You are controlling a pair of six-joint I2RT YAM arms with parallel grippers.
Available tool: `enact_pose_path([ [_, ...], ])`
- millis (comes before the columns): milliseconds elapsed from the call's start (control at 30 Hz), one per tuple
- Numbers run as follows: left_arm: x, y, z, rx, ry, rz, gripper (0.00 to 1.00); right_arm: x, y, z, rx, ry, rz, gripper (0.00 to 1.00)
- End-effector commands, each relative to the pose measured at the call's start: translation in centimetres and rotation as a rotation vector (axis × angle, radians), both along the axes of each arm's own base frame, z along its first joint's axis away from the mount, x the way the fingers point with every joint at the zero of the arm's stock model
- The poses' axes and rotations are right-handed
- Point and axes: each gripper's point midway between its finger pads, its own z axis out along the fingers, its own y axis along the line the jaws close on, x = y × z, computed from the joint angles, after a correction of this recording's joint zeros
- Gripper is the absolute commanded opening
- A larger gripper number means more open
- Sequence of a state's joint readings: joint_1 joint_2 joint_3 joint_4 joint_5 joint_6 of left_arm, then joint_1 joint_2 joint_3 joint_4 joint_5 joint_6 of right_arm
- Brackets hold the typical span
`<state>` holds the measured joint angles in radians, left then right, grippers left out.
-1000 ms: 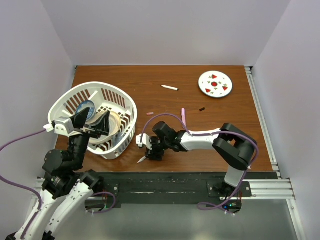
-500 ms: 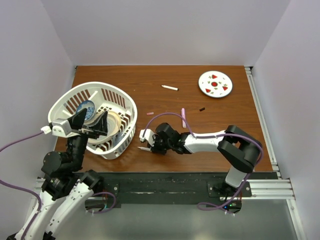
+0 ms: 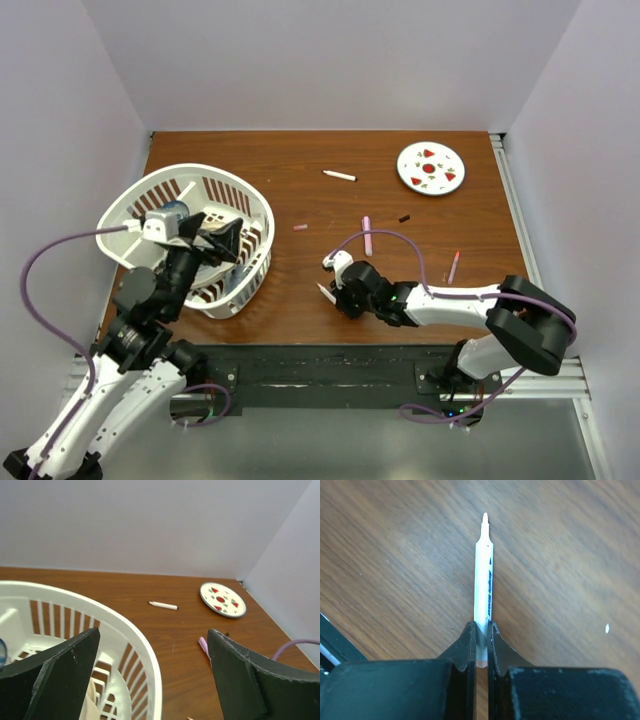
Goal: Insert the pens into the pen caps
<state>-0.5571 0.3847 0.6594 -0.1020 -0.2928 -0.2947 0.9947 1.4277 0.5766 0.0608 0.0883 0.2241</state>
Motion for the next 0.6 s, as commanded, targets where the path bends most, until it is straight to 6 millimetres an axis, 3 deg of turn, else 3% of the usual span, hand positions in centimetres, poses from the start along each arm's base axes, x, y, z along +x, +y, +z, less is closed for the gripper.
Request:
enact_pose_path([
  [0,0.4,-2.3,0.2,-0.073,0.088,-0.089,0.92,0.8,0.0,1.1,0.083,0.009,-0.155,0.00],
  [167,1.3,-3.7,-1.7,-0.094,0.175,-0.118,0.90,1.9,0.4,2.2,0.159,-0.033,-0.226,0.00],
  [333,2.1,-4.9,-4.9,-0.137,0.293,-0.131,0.88,2.4,0.5,3.6,0.215,-0.047,-0.280,0.00],
  [433,1.9,-5.9,-5.3,-0.165,0.285,-0.181,0.88,2.8,0.2,4.6,0.266,-0.061,-0.329,0.00],
  [567,2.3,-7.5,-6.3,-0.179,0.327,-0.238,0.86,3.5,-0.4,8.3,0.412,-0.122,-0.405,0.00],
])
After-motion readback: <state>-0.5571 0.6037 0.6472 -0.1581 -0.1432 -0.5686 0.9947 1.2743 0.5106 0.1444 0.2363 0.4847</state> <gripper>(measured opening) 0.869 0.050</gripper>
